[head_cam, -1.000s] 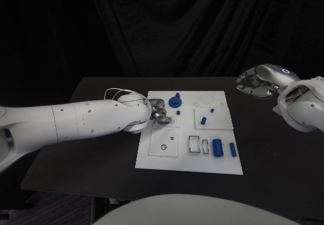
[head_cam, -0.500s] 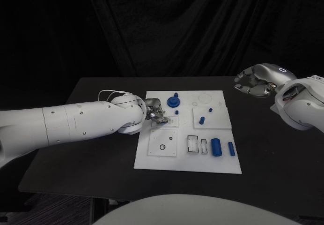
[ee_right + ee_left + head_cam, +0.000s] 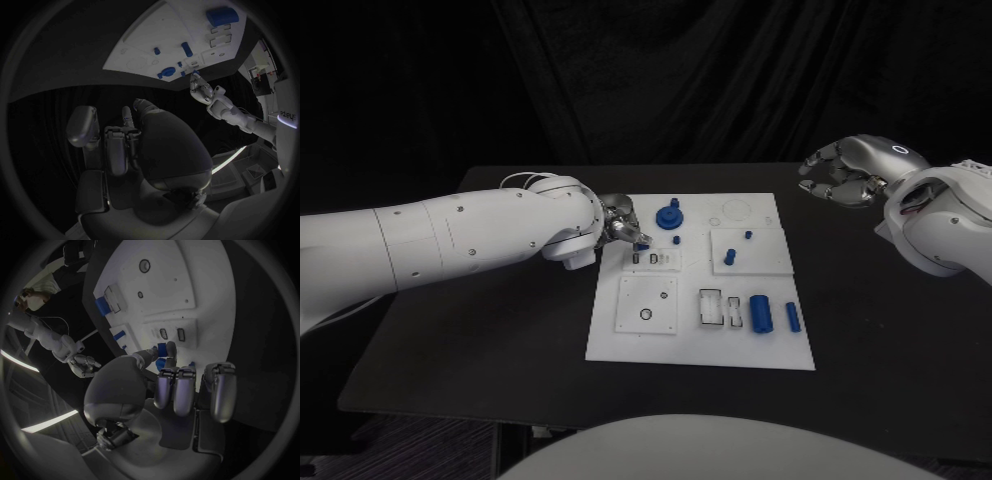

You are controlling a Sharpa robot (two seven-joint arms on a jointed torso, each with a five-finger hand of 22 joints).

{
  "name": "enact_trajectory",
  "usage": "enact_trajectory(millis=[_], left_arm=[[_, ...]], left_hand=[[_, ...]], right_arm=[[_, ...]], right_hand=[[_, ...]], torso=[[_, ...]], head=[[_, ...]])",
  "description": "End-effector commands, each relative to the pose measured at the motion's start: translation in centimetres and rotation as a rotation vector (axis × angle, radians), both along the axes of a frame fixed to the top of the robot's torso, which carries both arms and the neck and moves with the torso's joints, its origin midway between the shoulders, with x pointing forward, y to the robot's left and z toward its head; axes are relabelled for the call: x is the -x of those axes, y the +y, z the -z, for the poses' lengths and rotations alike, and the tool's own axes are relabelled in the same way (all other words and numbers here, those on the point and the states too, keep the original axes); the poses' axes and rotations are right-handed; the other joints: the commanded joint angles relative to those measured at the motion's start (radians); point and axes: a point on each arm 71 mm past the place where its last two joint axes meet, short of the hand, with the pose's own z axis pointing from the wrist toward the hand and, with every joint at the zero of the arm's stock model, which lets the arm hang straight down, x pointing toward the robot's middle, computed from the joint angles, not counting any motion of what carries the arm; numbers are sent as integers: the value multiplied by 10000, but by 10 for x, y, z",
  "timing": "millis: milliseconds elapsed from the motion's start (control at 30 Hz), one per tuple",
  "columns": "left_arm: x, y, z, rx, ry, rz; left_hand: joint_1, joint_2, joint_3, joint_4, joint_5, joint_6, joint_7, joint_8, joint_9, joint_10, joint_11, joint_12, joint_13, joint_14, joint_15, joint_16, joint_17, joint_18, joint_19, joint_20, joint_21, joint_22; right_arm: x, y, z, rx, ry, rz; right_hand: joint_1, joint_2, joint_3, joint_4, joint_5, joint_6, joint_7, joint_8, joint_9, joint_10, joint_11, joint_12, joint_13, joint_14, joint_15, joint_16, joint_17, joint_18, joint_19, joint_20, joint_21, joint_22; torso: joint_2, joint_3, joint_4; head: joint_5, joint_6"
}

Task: Assemble the parts on the task board

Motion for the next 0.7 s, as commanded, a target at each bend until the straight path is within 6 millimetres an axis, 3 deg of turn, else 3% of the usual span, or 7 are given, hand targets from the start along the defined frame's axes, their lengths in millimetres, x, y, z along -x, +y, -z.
enact_trajectory(millis=[33,333,700], left_arm=[[0,-4,-2,256,908,336],[-17,-15,-28,-772,1580,1135],[-40,-30,-60,-2140,2114,1739]], left_hand=[[-52,-27,354,-259,-35,-24,-4,23,16,1047,-1,27,2632,1056,11,26,2628,62,177,-33,-3,2085],[13,6,572,-359,-342,-40,2,13,24,1047,5,27,2632,1056,23,26,2628,48,221,-15,39,2127],[11,11,621,-400,-229,-86,47,-37,12,1047,41,27,2632,1056,50,26,2628,62,173,4,-11,2109]], right_arm=[[0,-2,1,28,36,195],[0,-1,1,29,50,191],[-1,3,1,22,60,110]], right_hand=[[61,-45,66,9,54,-39,19,-10,-14,1060,73,25,2632,994,42,-54,2503,75,-70,4,-53,1365],[61,-45,66,9,54,-39,19,-10,-14,1060,73,25,2632,994,42,-54,2503,75,-70,4,-53,1365],[59,-52,79,2,59,-17,27,1,-14,1060,81,25,2632,985,47,-83,2486,80,-81,8,-89,1357]], torso=[[-11,-2,-5],[-59,8,-34],[-47,17,-38]], head=[[28,-2],[125,-2],[231,-2]])
